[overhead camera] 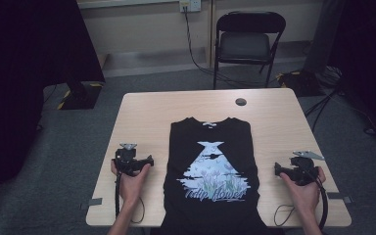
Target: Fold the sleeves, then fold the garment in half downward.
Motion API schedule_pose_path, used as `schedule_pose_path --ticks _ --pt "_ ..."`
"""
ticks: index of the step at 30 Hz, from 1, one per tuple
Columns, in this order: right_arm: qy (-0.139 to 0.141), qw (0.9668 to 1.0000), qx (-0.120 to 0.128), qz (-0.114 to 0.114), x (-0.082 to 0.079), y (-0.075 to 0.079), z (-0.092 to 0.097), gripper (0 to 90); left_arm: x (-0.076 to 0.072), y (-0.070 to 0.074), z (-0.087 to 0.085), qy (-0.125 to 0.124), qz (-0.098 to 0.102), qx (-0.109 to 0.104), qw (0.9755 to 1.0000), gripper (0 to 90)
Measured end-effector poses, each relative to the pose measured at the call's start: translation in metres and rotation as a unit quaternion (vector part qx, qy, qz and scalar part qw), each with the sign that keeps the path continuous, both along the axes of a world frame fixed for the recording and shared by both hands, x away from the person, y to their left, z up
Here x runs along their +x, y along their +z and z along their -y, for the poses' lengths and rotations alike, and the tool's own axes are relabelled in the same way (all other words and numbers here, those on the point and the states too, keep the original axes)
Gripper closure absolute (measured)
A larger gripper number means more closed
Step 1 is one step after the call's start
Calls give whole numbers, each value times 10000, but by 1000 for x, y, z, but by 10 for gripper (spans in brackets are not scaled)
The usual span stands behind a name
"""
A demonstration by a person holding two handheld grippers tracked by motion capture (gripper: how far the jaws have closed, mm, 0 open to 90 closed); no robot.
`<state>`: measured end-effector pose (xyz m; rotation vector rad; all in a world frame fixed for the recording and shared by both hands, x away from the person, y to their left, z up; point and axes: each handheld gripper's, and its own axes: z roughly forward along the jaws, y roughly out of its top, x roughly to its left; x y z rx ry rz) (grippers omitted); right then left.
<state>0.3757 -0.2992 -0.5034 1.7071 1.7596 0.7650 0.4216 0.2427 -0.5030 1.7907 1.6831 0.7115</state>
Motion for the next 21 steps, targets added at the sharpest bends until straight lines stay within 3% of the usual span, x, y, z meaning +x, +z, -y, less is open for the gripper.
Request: schedule_pose_path --ticks 14,16,19,21 --pt "-148 9999 7 -12 0 0 -2 58 0 0 0 -3 1 -8 10000 5" --pt "-117 9999 30 -45 0 2 -2 118 -1 0 0 -49 42 -12 10000 21" --pt "116 9992 371 -13 -1 5 0 147 -2 1 1 -57 27 -5 10000 37" --pt "401 9970 665 6 -2 7 4 173 -1 3 2 -126 -46 -29 9999 41"
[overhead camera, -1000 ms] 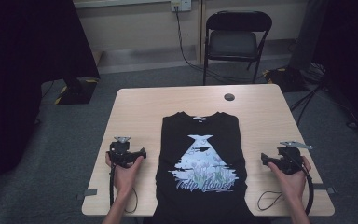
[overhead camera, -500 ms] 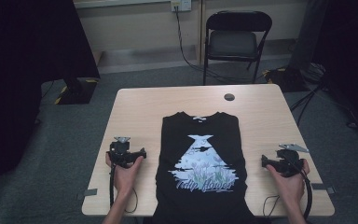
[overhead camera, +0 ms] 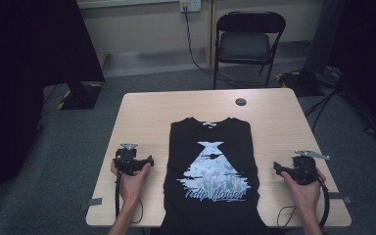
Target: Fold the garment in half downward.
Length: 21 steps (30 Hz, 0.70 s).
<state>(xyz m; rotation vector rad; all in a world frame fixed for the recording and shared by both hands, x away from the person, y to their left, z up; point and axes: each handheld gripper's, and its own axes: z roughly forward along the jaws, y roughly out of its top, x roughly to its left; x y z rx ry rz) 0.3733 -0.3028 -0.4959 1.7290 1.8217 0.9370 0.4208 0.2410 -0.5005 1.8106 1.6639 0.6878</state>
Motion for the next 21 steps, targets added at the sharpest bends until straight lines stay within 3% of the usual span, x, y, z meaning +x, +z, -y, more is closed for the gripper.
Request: schedule_pose_path --ticks 5,8,10,11,12,16,19,21 --pt "269 9991 288 155 -3 14 7 170 -3 8 3 -283 -43 -305 9991 68" --pt "323 9988 314 204 -2 19 7 167 -5 13 6 -333 96 -341 9988 89" --pt "376 9983 381 241 0 24 6 184 -7 18 9 -523 124 -478 9974 103" --pt "376 9983 381 241 0 24 6 184 -7 18 9 -523 124 -478 9974 101" --pt "450 9979 406 243 3 28 5 198 -5 22 11 -690 21 -535 9962 101" --pt "532 9977 330 251 6 35 2 218 -6 31 17 -757 209 -523 9955 107" --pt "668 9965 339 364 15 52 -1 238 -4 46 25 -947 321 -638 9929 103" --pt "692 9963 321 386 16 54 -2 251 -1 53 29 -1059 355 -645 9916 110"
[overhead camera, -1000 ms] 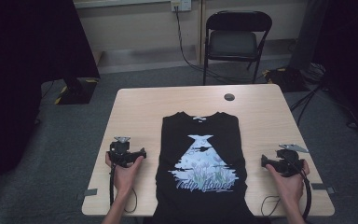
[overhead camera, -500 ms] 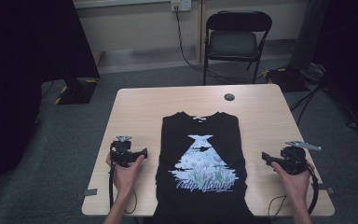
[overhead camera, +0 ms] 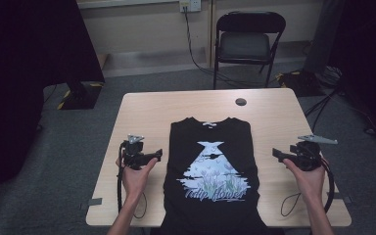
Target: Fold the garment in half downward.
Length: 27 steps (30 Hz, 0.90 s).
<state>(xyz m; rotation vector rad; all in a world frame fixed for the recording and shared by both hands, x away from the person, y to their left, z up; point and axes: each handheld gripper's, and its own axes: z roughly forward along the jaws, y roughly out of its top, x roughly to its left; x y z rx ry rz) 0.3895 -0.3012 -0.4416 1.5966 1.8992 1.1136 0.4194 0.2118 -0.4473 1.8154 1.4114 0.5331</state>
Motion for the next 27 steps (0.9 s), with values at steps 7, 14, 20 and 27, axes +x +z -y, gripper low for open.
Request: schedule_pose_path --ticks 7,14,20,27 --pt "260 9994 146 187 25 31 -13 299 18 33 14 -290 223 -60 9993 125" --pt "453 9985 -227 225 48 51 -36 327 51 46 18 -370 144 -313 9987 157" --pt "461 9972 -534 240 80 47 -57 375 84 38 31 -508 23 -323 9982 206" --pt "420 9986 -301 -132 117 15 -67 444 97 16 42 -653 -226 -373 9969 265"
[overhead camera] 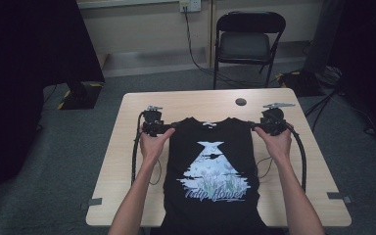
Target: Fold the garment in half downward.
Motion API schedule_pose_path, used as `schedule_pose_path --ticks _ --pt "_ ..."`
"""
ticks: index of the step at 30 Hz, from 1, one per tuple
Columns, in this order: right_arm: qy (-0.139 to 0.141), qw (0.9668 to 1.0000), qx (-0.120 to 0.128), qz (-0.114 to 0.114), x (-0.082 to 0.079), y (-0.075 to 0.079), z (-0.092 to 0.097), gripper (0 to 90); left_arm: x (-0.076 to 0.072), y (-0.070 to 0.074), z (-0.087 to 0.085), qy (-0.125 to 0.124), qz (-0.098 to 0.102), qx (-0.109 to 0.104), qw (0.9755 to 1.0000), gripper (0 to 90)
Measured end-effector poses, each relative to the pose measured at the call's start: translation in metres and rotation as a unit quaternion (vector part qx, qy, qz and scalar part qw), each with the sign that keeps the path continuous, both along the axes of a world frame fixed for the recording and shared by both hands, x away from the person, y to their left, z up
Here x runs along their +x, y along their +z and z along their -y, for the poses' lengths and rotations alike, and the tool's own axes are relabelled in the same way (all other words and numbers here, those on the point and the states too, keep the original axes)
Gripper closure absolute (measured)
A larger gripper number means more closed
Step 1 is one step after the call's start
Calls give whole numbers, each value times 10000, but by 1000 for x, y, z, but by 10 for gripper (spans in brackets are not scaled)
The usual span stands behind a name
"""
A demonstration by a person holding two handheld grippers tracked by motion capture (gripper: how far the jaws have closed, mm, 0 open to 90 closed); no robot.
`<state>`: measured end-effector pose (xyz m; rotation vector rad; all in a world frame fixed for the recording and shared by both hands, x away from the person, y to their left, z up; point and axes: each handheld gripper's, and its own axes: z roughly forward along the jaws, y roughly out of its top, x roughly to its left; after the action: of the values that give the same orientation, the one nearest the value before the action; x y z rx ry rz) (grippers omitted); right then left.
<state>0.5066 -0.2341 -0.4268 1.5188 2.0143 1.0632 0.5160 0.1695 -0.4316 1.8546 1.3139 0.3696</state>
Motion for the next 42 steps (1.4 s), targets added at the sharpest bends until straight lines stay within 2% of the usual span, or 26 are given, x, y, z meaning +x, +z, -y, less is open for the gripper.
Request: schedule_pose_path --ticks 1,2,5,6,8,11,12,14,16,19,22,24,26,27,29,30,31,32,36,38,40,42 --pt "0 10000 0 0 0 0 0 444 2 -3 1 -30 11 76 10000 265" --pt "-37 10000 15 -77 10 -7 -1 460 6 -9 1 -15 -42 52 10000 293" --pt "-14 9998 0 -213 19 -15 -2 478 10 -16 -1 -4 -82 32 10000 340" --pt "-58 9994 -88 -316 27 -24 -2 488 13 -22 -2 29 -91 -72 9999 358" --pt "-48 9993 -63 -379 32 -31 0 498 17 -30 -4 19 -193 -176 9997 386" --pt "-16 9988 -92 -488 37 -39 0 498 19 -37 -3 41 -184 -156 9997 430" --pt "17 9987 -97 -507 38 -42 0 499 21 -41 -4 31 -240 -143 9996 430" --pt "-5 9978 -320 -580 40 -46 -3 502 24 -46 -5 58 -335 -146 9993 430" --pt "80 9982 -177 -564 41 -49 -4 516 25 -51 -7 96 -382 -134 9991 444" --pt "140 9973 -311 -656 43 -53 -8 518 26 -57 -6 52 -414 -92 9991 488" --pt "77 9977 -162 -657 43 -54 -9 525 26 -57 -7 101 -402 -162 9990 520" --pt "85 9977 -149 -660 43 -55 -10 550 26 -57 -6 82 -376 -73 9992 539" --pt "81 9975 -202 -669 44 -56 -11 586 26 -57 -4 110 -393 -81 9991 574" --pt "48 9977 -181 -659 45 -57 -12 631 26 -57 -4 122 -392 -69 9991 623" --pt "41 9974 -217 -690 45 -56 -14 694 26 -58 -1 114 -378 -17 9992 662" --pt "41 9974 -217 -690 45 -56 -14 694 26 -58 -1 114 -378 -17 9992 715" --pt "119 9970 -185 -737 45 -56 -16 790 24 -58 2 11 -363 26 9993 759" --pt "90 9970 -164 -747 45 -56 -16 808 24 -59 2 25 -361 7 9993 771" --pt "21 9970 -111 -769 43 -56 -15 844 21 -60 2 62 -319 -124 9994 839" --pt "23 9971 -118 -756 41 -54 -15 851 16 -59 3 196 -95 19 9998 854" --pt "115 9975 -129 -686 38 -52 -14 853 15 -59 3 189 -112 24 9998 857" --pt "118 9981 -73 -606 36 -46 -12 855 13 -56 4 220 -23 -31 9998 859"
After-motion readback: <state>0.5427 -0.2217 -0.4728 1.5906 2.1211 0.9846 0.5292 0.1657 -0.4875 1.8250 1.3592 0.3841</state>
